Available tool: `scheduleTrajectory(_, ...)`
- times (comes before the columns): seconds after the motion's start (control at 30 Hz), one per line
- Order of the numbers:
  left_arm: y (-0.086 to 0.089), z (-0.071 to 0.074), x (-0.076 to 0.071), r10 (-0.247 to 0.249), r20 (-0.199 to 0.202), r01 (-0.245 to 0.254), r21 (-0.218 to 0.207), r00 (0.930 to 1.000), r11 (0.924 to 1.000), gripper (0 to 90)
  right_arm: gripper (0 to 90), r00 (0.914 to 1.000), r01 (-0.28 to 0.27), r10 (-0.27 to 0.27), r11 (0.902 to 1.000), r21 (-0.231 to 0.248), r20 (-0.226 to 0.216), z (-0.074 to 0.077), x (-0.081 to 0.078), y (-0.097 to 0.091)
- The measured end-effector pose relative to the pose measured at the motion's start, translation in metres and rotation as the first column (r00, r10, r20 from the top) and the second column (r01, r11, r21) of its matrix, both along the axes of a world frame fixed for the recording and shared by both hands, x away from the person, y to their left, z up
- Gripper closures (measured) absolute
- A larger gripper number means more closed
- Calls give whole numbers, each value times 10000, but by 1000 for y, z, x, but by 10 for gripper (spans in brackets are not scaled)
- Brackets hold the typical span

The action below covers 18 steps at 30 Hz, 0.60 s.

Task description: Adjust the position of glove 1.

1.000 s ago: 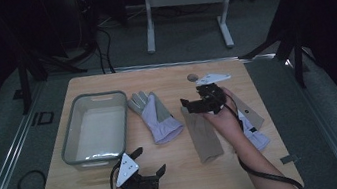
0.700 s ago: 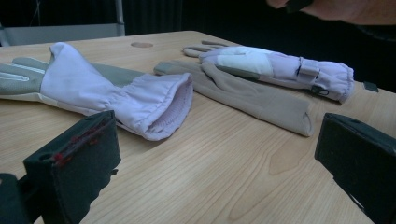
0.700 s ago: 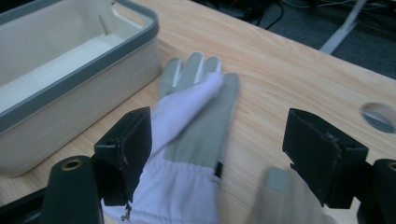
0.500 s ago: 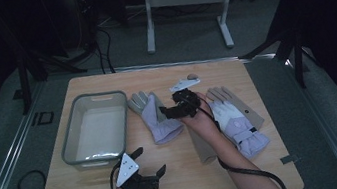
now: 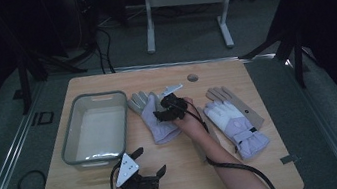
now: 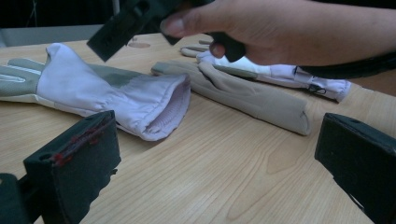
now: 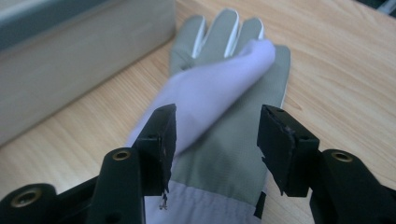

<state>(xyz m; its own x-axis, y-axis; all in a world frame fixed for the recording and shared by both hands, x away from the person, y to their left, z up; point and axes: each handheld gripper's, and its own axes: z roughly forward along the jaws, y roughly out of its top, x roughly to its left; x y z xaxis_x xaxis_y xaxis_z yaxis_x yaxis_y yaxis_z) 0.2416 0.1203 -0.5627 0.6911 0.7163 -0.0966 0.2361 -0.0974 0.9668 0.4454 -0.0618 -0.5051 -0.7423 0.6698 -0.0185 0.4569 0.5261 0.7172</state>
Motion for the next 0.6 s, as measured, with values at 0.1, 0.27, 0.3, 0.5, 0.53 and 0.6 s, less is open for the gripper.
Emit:
scheduleTrajectory(0.1, 0, 0, 0, -14, -14, 14, 9, 10000, 10000, 0, 501, 9999, 43, -45, 9999, -130, -150, -7, 6, -1)
scheduleTrajectory(0.27, 0, 0, 0, -22, -35, 21, -23, 10000, 10000, 0, 503, 9986, 37, -61, 9989, -467, -526, -25, 13, -1)
scheduleTrajectory(0.3, 0, 0, 0, -22, -35, 21, -23, 10000, 10000, 0, 503, 9985, 1, -28, 9987, -505, -538, -28, 14, -1)
scheduleTrajectory(0.5, 0, 0, 0, -1, -29, 1, -44, 10000, 10000, 0, 578, 9973, -42, 16, 9993, -360, -735, -38, 15, -2)
scheduleTrajectory(0.53, 0, 0, 0, -2, -30, 2, -52, 10000, 10000, 0, 631, 9972, -101, 79, 9995, -295, -745, -39, 16, -2)
scheduleTrajectory(0.6, 0, 0, 0, 1, -45, -1, -60, 10000, 10000, 0, 724, 9975, -64, 51, 9998, -191, -699, -40, 15, -2)
